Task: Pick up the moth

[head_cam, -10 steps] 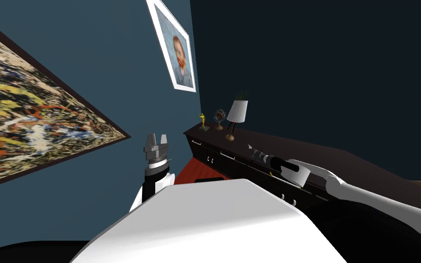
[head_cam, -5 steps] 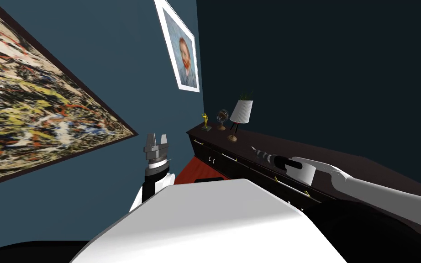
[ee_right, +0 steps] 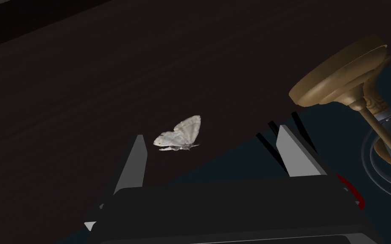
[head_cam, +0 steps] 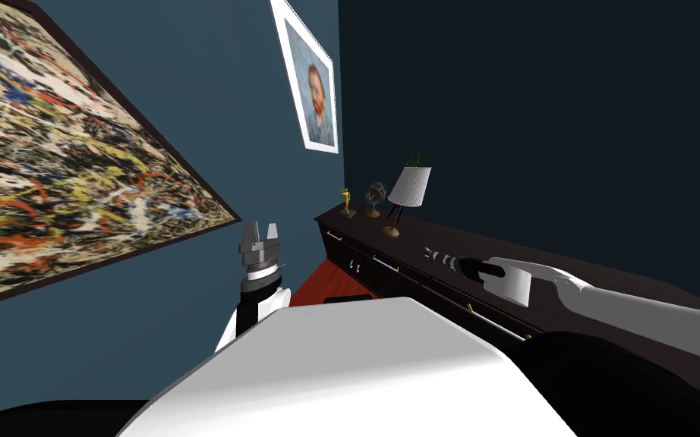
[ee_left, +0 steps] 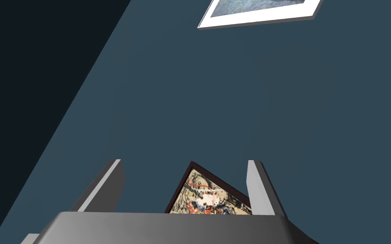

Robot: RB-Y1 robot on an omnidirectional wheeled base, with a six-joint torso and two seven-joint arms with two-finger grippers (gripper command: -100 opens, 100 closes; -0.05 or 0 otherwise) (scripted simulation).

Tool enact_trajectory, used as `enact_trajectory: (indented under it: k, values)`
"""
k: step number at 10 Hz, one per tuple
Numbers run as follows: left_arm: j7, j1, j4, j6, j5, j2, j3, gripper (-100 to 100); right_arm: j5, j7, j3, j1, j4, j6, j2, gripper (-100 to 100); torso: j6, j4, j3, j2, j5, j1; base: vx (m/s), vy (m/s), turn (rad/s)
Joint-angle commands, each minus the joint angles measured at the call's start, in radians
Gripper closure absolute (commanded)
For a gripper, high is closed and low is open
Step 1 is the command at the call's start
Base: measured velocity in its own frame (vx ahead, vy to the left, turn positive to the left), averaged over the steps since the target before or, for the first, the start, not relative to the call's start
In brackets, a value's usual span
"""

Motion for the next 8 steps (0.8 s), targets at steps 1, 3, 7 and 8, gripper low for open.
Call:
enact_trajectory:
  k: [1,3,7,8]
  values:
    - [0.0,0.0,0.0,0.0,0.0,0.0,0.0,0,-0.016,-0.008,0.025,0.009,0.018,0.018,-0.05,-100,0.0,0.0,0.0,0.0,0.0,0.0,0.012,0.006,0.119]
    - [0.0,0.0,0.0,0.0,0.0,0.0,0.0,0,-0.038,-0.019,0.063,0.03,0.033,0.058,-0.112,-100,-0.001,0.0,-0.001,-0.001,0.0,0.0,0.029,0.008,0.239]
    - [0.0,0.0,0.0,0.0,0.0,0.0,0.0,0,-0.057,-0.027,0.099,0.032,0.044,0.092,-0.169,-100,-0.001,0.0,-0.001,-0.002,0.0,0.0,0.026,0.006,0.094]
    - [0.0,0.0,0.0,0.0,0.0,0.0,0.0,0,-0.057,-0.027,0.099,0.051,0.044,0.092,-0.169,-100,0.0,0.0,-0.001,-0.001,0.0,0.0,0.011,0.006,-0.027]
